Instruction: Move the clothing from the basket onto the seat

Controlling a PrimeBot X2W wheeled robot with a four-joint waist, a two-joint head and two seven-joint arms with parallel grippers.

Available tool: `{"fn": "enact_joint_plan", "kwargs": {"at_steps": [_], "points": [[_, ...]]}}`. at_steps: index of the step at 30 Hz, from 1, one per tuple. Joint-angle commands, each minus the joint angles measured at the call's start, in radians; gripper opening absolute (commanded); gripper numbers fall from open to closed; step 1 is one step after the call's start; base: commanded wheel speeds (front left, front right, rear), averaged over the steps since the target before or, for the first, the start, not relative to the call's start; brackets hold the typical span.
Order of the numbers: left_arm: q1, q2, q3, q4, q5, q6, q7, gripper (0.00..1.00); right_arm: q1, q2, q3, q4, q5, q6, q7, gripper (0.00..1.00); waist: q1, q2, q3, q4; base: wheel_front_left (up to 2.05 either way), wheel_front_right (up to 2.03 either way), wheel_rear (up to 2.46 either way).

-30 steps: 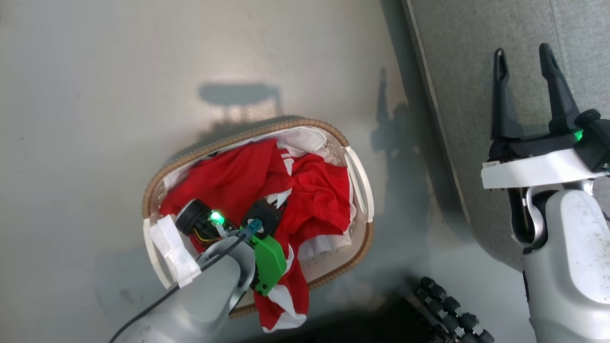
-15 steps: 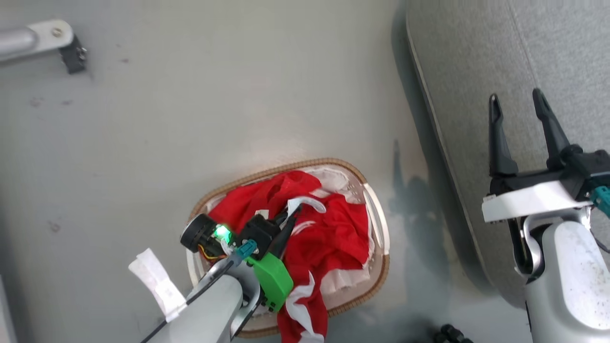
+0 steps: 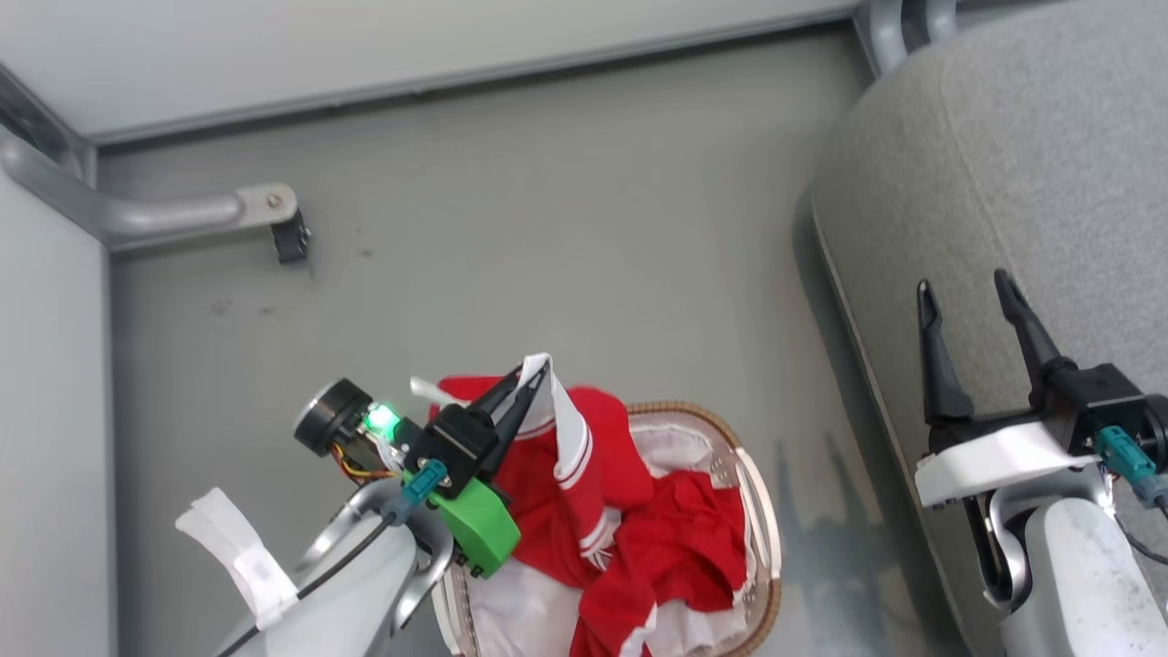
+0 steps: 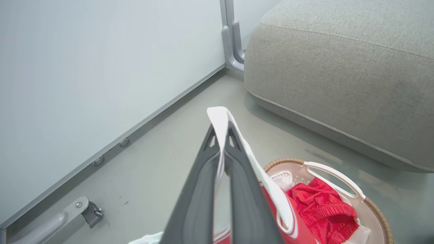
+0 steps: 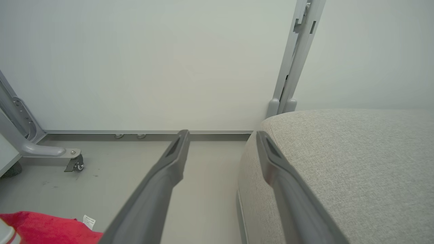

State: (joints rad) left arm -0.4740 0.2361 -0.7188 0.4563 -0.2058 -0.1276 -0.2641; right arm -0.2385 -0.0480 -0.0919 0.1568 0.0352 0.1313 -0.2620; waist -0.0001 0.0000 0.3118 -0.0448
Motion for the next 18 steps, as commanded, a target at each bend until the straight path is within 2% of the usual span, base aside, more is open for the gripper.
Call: {"fn": "enact_joint_plan", "kwargs": {"at_steps": [1,10,18], "points": [[-0.018,0.015,0.004,-0.017,0.009,-0.002,-0.001,0.00,0.025,-0.004,0.002,0.006,0.000,-0.001,-0.005,1.00,0.0001,0.0000,-0.121,0.046,0.00,0.00,0.00],[-0.112,0.065,0.013,-0.099,0.006,-0.003,-0.001,0.00,0.077,-0.004,0.032,0.021,0.010,-0.001,-0.005,1.00,0.0001,0.0000,-0.225,0.043,0.00,0.00,0.00],[-0.269,0.103,0.010,-0.115,-0.003,-0.002,0.022,0.00,0.104,-0.004,0.099,0.025,0.020,-0.001,-0.005,1.00,0.0001,0.0000,-0.278,0.027,0.00,0.00,0.00]]}}
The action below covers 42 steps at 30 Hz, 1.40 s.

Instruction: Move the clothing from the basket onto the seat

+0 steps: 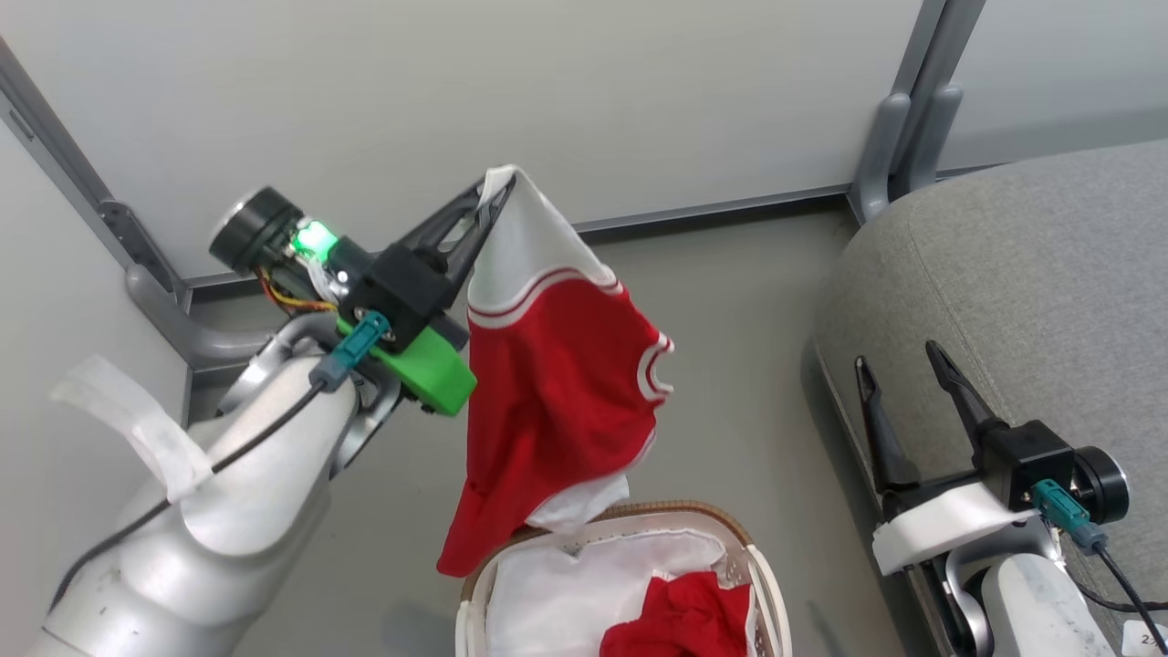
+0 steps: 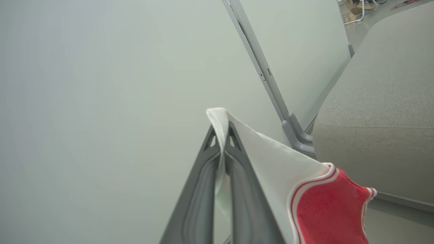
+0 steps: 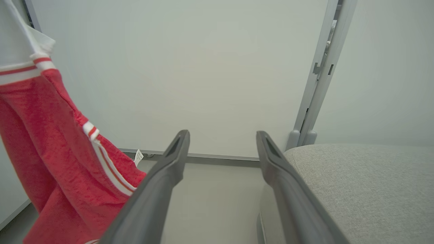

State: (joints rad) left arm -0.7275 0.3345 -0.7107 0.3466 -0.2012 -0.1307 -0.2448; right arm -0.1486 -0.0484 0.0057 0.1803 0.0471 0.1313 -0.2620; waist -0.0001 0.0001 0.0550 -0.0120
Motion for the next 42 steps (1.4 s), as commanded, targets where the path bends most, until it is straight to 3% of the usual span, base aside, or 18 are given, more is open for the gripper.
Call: {"fn": "enact_joint_plan", "kwargs": {"at_steps": [1,16,36,42], "points": [[-0.040,0.011,0.000,-0.008,-0.013,0.001,0.006,0.00,0.018,-0.004,0.009,0.002,0.008,-0.001,-0.005,1.00,0.0001,-0.0001,-0.025,-0.007,0.00,0.00,0.00],[-0.273,0.032,0.020,0.052,-0.049,0.001,0.006,0.00,-0.006,-0.004,0.087,0.004,0.005,-0.001,-0.005,1.00,0.0001,-0.0001,-0.032,-0.025,0.00,0.00,0.00],[-0.449,-0.058,-0.045,0.070,-0.065,0.008,0.054,0.00,-0.117,-0.004,0.363,0.067,0.011,-0.001,-0.005,1.00,0.0001,-0.0001,-0.041,0.024,0.00,0.00,0.00],[-0.479,-0.100,-0.062,0.071,-0.072,0.009,0.065,0.00,-0.190,-0.004,0.390,0.106,-0.001,-0.001,-0.005,1.00,0.0001,-0.0001,-0.041,0.047,0.00,0.00,0.00]]}}
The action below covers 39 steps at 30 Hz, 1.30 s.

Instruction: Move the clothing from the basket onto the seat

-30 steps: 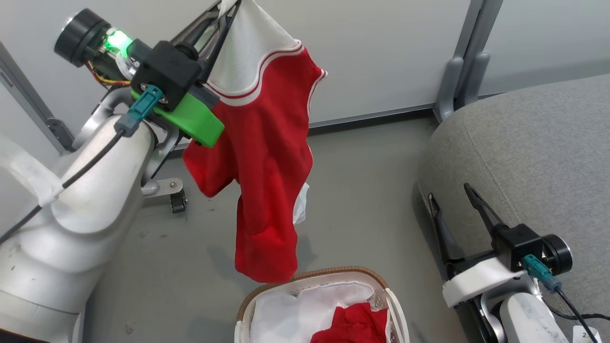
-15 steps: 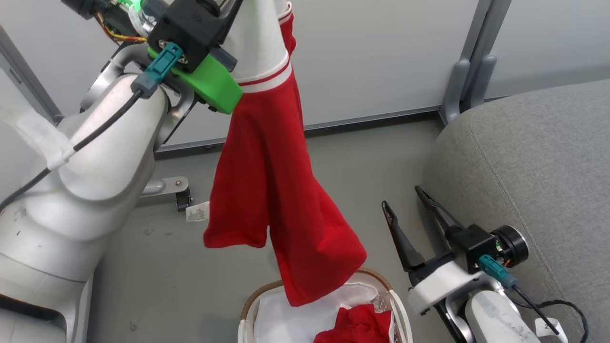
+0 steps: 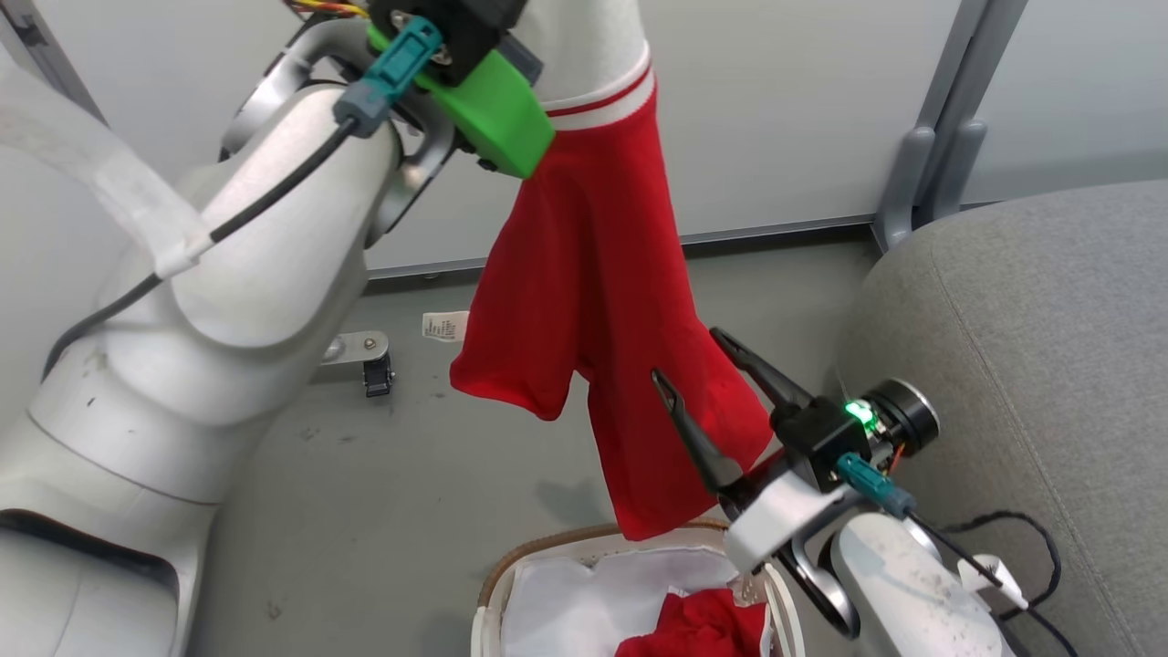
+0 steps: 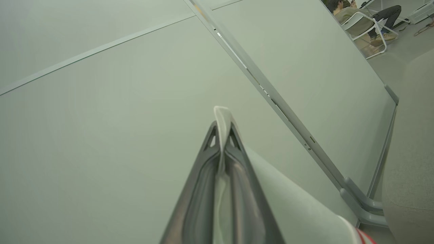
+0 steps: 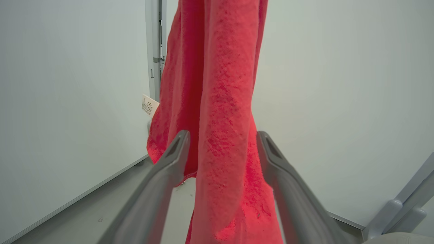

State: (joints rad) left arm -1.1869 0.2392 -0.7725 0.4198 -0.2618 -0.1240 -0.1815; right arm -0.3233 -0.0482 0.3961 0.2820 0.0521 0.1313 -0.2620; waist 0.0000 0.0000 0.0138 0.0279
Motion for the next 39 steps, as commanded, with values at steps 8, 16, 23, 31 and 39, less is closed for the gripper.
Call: {"fn": "enact_joint_plan", "kwargs": {"at_steps": [8,16,23,31,39], "points": [[-0.038,-0.050,-0.033,-0.019,-0.036,-0.003,0.009,0.00,-0.095,-0.004,-0.017,0.074,-0.027,-0.001,-0.005,1.00,0.0000,0.0000,-0.001,0.042,0.00,0.00,0.00],[0.000,-0.043,-0.054,-0.065,-0.078,-0.004,0.002,0.00,-0.149,-0.004,0.006,0.222,0.009,-0.001,-0.004,0.06,0.0000,0.0000,-0.003,0.067,0.00,0.00,0.00],[0.074,-0.008,-0.037,-0.054,-0.111,0.017,-0.015,0.00,-0.155,-0.004,-0.011,0.226,0.059,-0.001,-0.004,0.00,0.0000,0.0000,-0.002,0.061,0.00,0.00,0.00],[0.223,0.014,-0.014,0.012,-0.174,0.031,-0.060,0.20,-0.124,-0.004,-0.051,0.187,0.085,-0.001,-0.004,0.00,0.0000,0.0000,-0.003,0.045,0.00,0.00,0.00],[0.427,-0.009,0.001,0.074,-0.226,0.025,-0.084,1.00,-0.099,-0.004,-0.122,0.176,0.074,-0.001,-0.004,0.00,0.0000,0.0000,-0.008,0.034,0.00,0.00,0.00]]}}
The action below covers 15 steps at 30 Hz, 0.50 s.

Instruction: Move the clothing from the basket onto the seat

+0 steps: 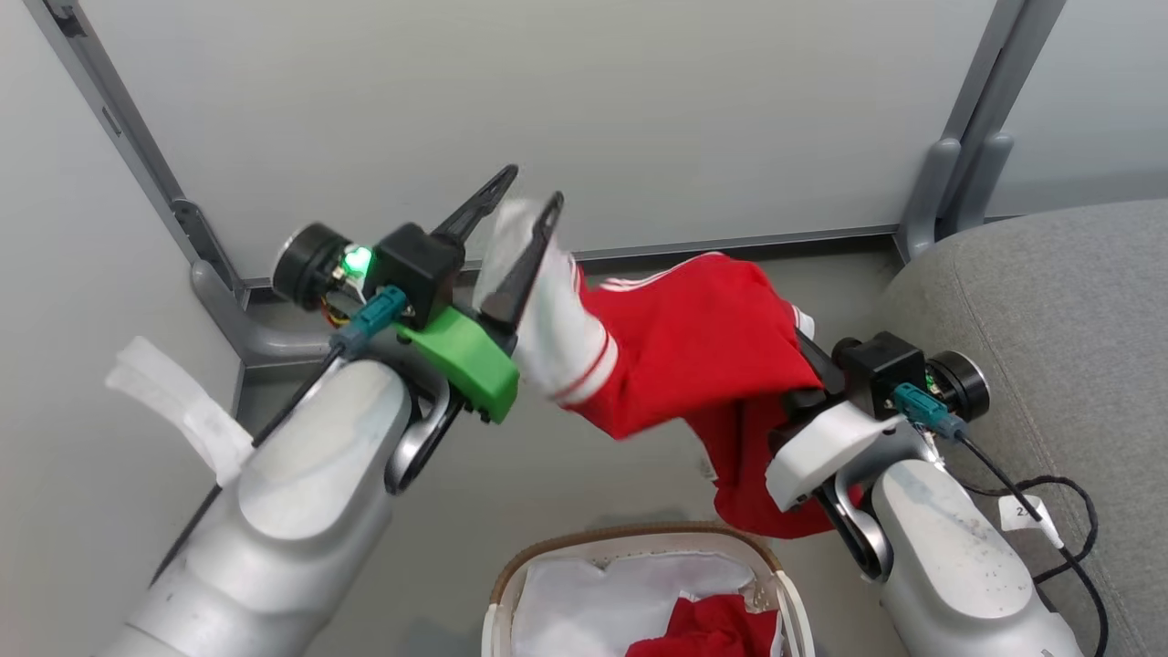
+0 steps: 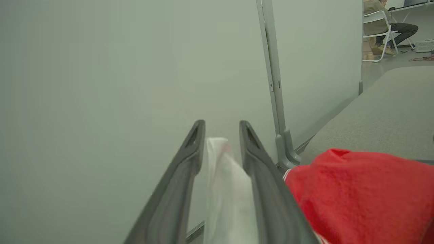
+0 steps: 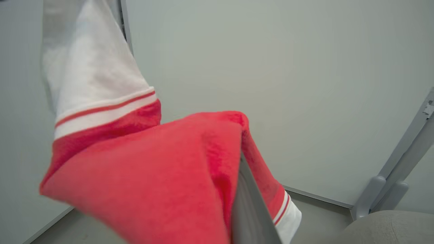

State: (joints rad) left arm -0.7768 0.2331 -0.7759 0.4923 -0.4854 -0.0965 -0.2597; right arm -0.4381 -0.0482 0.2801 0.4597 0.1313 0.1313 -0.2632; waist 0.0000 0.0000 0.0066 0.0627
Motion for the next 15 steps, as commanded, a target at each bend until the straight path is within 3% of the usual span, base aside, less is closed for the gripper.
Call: {"fn": "enact_joint_plan", "kwargs": {"at_steps": [1,15], "points": [[0.035,-0.008,0.010,0.002,-0.003,-0.002,-0.006,1.00,0.017,-0.004,-0.017,-0.001,-0.011,-0.001,-0.002,0.00,0.0000,0.0000,-0.001,0.000,0.00,0.00,0.00],[0.327,-0.086,0.113,-0.039,0.034,-0.020,-0.006,1.00,0.050,-0.004,-0.118,-0.015,-0.044,-0.001,-0.002,0.00,0.0000,0.0000,-0.007,-0.001,0.00,0.00,0.00]]}}
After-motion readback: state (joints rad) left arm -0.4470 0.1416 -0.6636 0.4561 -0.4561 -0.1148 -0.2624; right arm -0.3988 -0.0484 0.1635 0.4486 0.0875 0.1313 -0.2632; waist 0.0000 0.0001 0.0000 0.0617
